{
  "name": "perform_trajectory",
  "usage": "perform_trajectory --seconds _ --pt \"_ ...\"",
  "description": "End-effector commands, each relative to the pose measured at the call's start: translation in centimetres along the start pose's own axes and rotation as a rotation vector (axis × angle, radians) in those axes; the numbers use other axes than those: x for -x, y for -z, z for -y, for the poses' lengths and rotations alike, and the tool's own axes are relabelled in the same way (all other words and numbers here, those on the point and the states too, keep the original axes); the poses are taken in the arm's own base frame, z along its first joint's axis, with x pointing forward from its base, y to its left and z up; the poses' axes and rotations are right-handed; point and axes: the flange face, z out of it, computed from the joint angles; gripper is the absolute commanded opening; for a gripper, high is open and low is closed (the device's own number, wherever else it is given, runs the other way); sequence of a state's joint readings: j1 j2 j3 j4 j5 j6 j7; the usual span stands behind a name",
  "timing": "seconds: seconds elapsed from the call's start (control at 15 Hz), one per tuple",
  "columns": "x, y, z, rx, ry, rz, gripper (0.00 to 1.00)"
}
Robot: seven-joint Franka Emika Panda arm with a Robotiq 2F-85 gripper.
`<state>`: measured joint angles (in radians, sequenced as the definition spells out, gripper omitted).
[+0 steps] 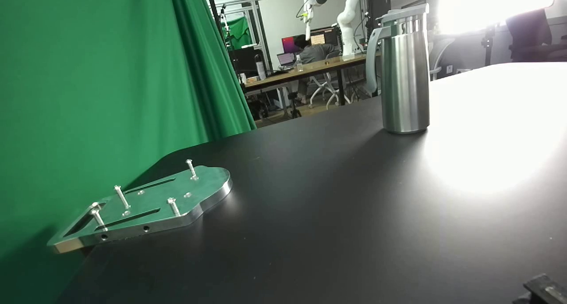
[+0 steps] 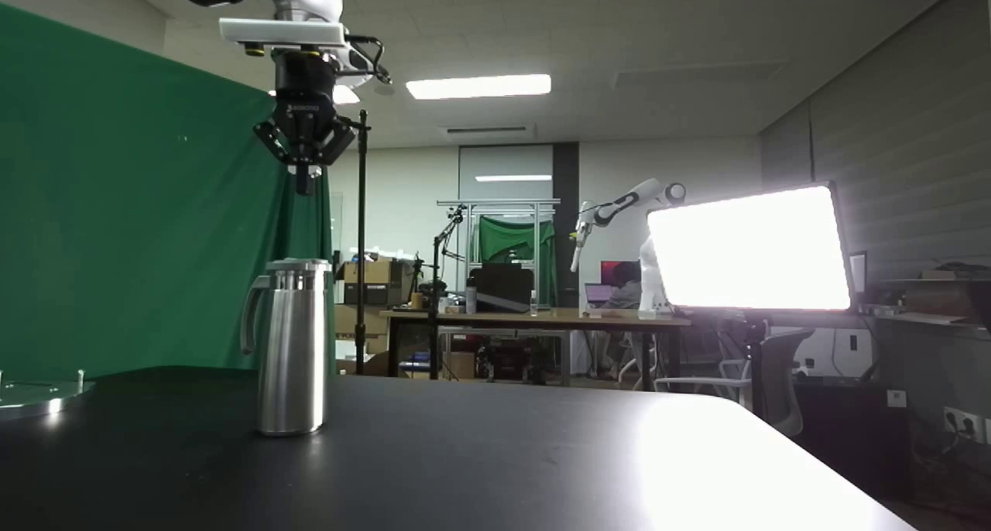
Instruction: Open the lid on the top of the thermos flask
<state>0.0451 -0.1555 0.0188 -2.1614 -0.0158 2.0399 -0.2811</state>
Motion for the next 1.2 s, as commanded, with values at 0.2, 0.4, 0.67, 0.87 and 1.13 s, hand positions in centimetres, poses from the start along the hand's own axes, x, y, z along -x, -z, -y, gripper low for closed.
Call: perform_trajectory --seconds 0.2,0.4,0.67,0.87,1.13 --pt "-4.1 -1.3 1.7 -0.011 0.030 -0.094 0.00" --pt "-5.0 -2.2 2.7 -0.032 0.035 -0.134 0.00" --pt "-5.6 -3.5 3.1 -0.048 0.033 -0.146 0.00" --pt "-5.9 -4.6 2.9 -0.046 0.035 -0.149 0.00" --pt "-6.2 -6.2 3.1 -0.064 0.040 -0.126 0.00"
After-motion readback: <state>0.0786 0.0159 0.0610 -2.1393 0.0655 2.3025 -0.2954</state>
